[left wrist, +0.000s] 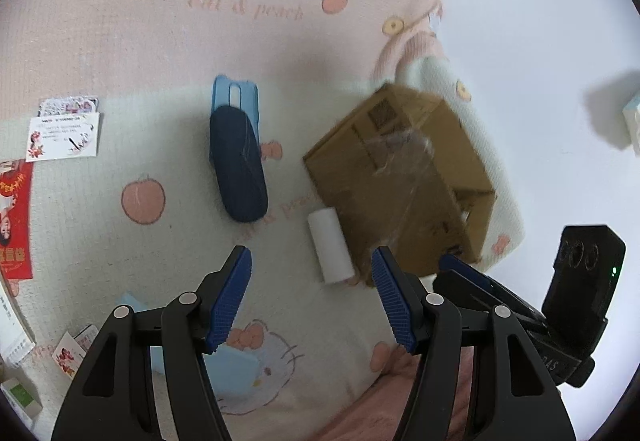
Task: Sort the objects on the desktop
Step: 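Move the open left gripper over the light-blue LUCKY case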
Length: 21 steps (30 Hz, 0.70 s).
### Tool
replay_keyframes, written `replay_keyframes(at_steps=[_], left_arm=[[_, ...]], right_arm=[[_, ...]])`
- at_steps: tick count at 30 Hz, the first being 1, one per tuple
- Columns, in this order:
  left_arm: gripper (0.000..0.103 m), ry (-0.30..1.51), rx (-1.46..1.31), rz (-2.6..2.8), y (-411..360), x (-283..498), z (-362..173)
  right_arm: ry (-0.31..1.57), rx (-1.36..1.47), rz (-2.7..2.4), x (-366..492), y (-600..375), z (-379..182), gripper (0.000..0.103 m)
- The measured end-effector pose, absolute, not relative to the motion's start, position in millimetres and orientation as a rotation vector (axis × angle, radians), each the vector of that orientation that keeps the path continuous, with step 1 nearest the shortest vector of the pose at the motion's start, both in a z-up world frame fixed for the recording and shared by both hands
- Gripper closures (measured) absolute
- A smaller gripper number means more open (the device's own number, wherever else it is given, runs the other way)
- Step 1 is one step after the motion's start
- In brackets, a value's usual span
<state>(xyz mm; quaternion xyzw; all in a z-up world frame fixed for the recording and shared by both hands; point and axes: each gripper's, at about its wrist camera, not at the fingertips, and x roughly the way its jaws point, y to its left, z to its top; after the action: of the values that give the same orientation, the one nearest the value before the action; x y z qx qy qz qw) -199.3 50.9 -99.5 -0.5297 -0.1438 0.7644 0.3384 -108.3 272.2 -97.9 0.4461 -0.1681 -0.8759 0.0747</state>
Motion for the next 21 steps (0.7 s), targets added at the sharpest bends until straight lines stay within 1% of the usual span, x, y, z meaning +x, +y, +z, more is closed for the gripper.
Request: replay_keyframes(at_steps=[3, 4, 5, 6, 7, 8, 9, 10, 11, 13, 17, 21], left_arm=[[0.037, -0.35, -1.377, 1.967, 60, -195, -116], [0.043, -0.356, -1.386, 1.956, 62, -193, -122], [0.056, -0.369, -1.399, 1.944, 65, -192, -129], [0.063, -0.38, -1.413, 1.938, 67, -191, -135], [0.073, -0.392, -1.433, 1.931, 69, -191, -141], [0.08, -0.404, -1.457, 1.924, 71, -190, -148], [0.084, -0.414, -1.467, 1.917, 73, -190, -153], [0.091, -0.422, -1.467, 1.913, 75, -189, -156], [0.092, -0.424, -1.465, 1.904, 77, -188, -159], [0.094, -0.408, -1.47, 1.905, 81, -188, -162], [0.097, -0.387, -1.472, 1.979, 75, -185, -165], [0.099, -0.306, -1.483, 2.083, 53, -176, -170]], right_arm=[[-0.676, 1.333, -2.644, -105, 288, -119, 0.027], [-0.775, 1.33, -2.65, -102, 297, -130, 0.027], [-0.846, 1.322, -2.643, -99, 303, -138, 0.027], [-0.921, 1.308, -2.632, -96, 310, -146, 0.027], [-1.003, 1.301, -2.638, -91, 317, -156, 0.033], [-1.044, 1.3, -2.652, -88, 321, -163, 0.048], [-1.06, 1.303, -2.664, -85, 324, -169, 0.059], [-1.045, 1.306, -2.679, -85, 324, -172, 0.085], [-1.004, 1.329, -2.707, -85, 324, -175, 0.098], [-0.895, 1.424, -2.768, -88, 320, -181, 0.098], [-0.971, 1.416, -2.64, -95, 314, -194, 0.098], [-0.798, 1.468, -2.548, -104, 278, -200, 0.098]])
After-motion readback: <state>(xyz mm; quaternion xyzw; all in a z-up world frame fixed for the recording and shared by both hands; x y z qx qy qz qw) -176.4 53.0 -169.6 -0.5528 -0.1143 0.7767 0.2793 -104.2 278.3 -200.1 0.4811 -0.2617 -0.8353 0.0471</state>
